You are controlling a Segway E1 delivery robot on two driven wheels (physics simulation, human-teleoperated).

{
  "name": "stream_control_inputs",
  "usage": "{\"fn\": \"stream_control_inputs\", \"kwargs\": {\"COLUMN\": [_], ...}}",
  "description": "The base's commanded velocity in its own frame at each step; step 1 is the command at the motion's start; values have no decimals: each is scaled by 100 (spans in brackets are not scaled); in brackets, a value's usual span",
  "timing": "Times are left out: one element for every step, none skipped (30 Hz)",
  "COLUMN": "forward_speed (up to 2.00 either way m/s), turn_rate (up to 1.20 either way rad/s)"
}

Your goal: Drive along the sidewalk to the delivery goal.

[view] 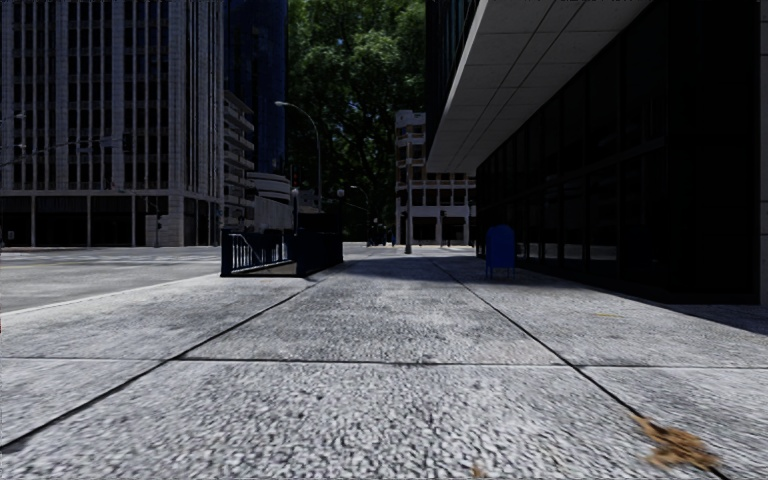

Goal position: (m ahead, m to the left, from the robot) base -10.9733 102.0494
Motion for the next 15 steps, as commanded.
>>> {"fn": "stream_control_inputs", "kwargs": {"forward_speed": [200, 200, 200, 200, 200, 200, 200, 200, 200, 200, 200, 200, 200, 200, 200], "turn_rate": [-18, 0, 0, 0, 0, 0, 0, 0, 0, 0, 0, 0, 0, 0, 0]}}
